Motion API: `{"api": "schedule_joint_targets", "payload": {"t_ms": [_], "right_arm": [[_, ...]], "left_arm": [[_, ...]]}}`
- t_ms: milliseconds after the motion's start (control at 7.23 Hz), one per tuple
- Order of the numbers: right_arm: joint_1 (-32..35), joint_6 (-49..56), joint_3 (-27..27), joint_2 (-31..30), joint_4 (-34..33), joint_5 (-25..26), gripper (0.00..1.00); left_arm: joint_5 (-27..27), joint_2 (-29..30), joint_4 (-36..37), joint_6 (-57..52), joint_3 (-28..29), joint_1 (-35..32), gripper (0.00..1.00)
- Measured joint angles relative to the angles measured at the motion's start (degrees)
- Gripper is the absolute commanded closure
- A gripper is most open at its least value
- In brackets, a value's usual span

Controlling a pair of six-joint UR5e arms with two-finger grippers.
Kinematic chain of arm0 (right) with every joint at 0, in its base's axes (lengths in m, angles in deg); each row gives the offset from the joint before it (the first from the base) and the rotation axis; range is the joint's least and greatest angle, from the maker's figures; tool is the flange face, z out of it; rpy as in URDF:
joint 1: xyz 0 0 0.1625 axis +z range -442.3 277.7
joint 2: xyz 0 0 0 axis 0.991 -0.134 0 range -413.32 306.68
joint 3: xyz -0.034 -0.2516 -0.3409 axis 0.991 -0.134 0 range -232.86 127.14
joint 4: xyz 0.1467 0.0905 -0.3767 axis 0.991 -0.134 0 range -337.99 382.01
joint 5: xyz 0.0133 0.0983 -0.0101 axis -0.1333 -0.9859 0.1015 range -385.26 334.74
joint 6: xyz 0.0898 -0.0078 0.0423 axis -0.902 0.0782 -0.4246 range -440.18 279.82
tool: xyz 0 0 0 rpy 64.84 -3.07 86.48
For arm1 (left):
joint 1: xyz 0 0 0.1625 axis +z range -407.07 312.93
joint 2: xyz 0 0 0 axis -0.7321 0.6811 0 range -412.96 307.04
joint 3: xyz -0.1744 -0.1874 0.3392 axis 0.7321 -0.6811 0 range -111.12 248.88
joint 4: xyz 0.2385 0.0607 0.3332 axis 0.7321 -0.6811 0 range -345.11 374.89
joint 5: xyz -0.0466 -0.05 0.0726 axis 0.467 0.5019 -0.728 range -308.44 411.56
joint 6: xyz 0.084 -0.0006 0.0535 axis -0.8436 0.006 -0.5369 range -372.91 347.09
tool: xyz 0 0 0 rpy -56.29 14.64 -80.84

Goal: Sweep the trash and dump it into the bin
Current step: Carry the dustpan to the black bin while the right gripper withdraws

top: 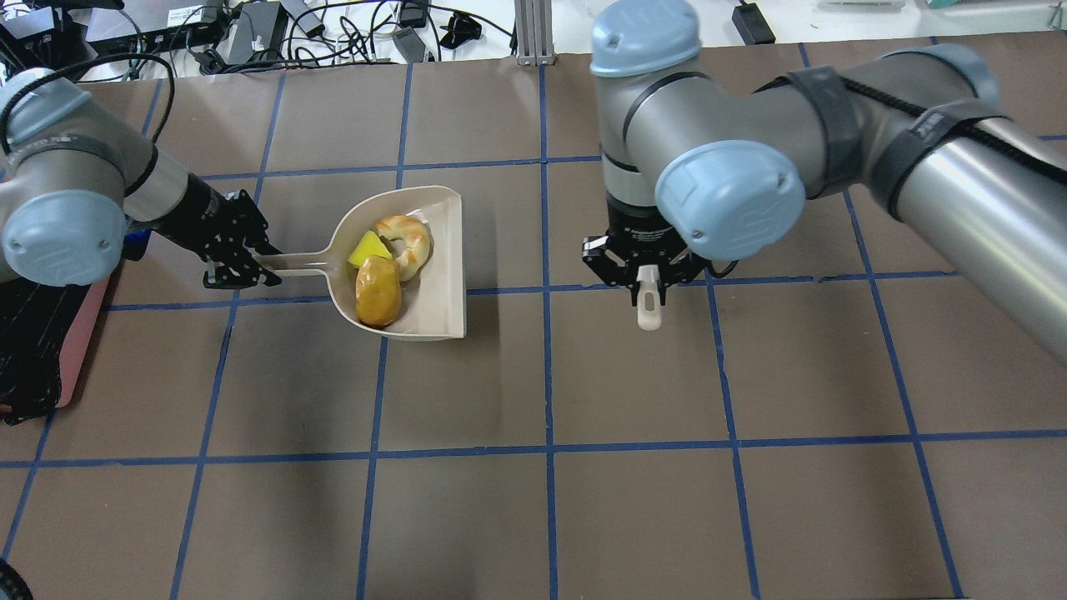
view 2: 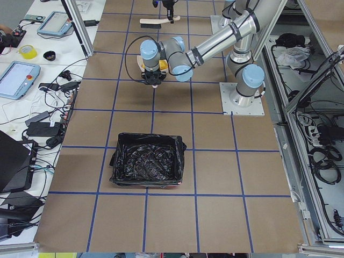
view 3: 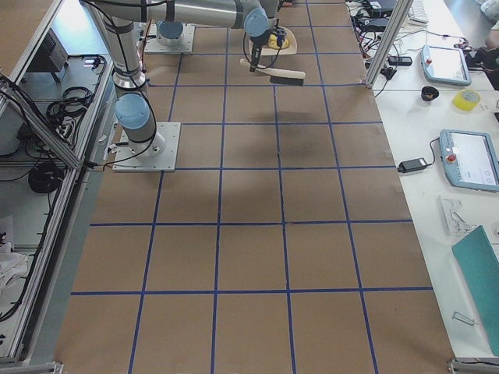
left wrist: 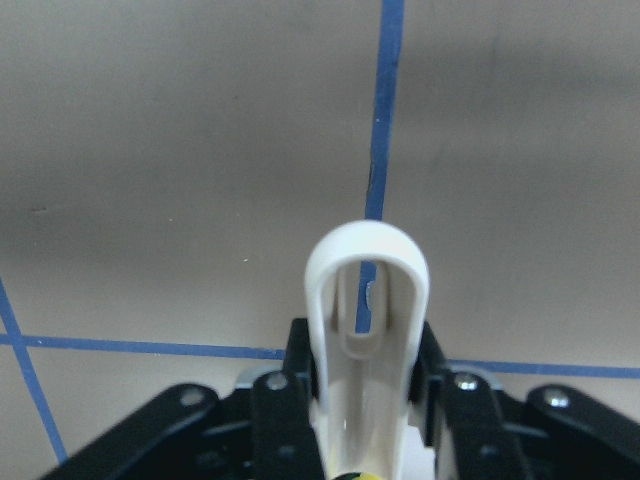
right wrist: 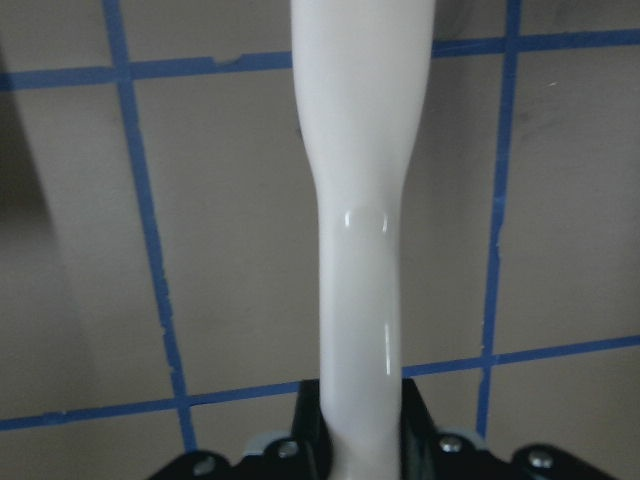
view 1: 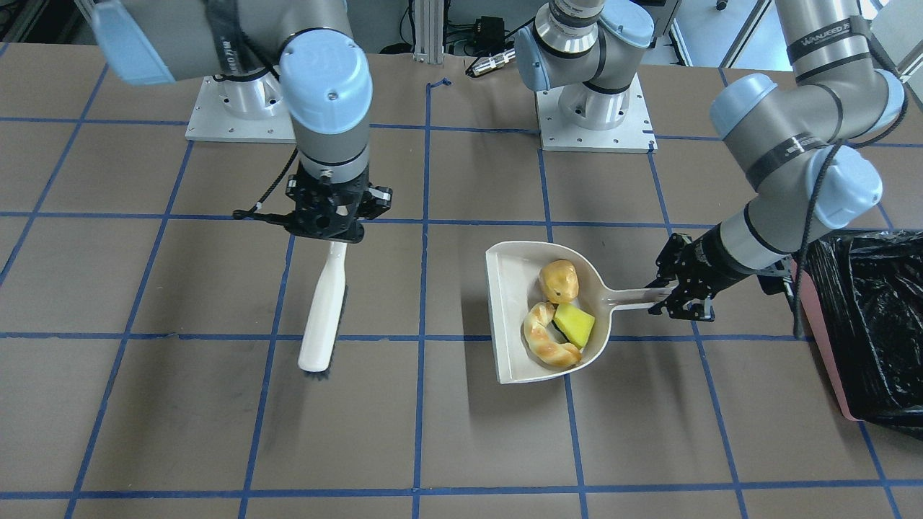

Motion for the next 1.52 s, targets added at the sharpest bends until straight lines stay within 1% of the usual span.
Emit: {"api": "schedule_joint_targets", "payload": {"t_ms": [277,415,553,830,968,1245,1522], "right_arm": [[-9.39,9.62,0.1,-0.57,-0.27,0.23,1.0],[-14.01,15.29,0.12,0.27,-1.11,0.18,1.0],[-17.36,20.05,0.13,1.66,-3.22,0.61,1.0],[-20.38,24.87,0.13,5.33,-11.05,5.66,1.0],[-21.72,26.36,0.13,6.89,-13.28,7.41,1.0],[-24.94,30.3,0.13,9.19,-15.81,7.67,1.0],[-26.24,33.38,0.13,10.83,-18.05,7.59,1.0]], "left_arm": [[-2.0,1.34,-2.83,-3.25,4.47,3.51,1.0],[-2.37,2.5,-5.0,-5.33,7.91,5.56,1.0],[-2.53,3.68,-8.71,-8.04,12.52,7.89,1.0],[-3.44,6.43,-16.06,-12.04,21.81,11.79,1.0],[-3.91,8.16,-18.58,-13.16,25.77,13.34,1.0],[-6.42,11.5,-24.5,-15.42,34.17,16.12,1.0],[-7.4,14.45,-28.19,-16.51,41.84,19.86,1.0]]}}
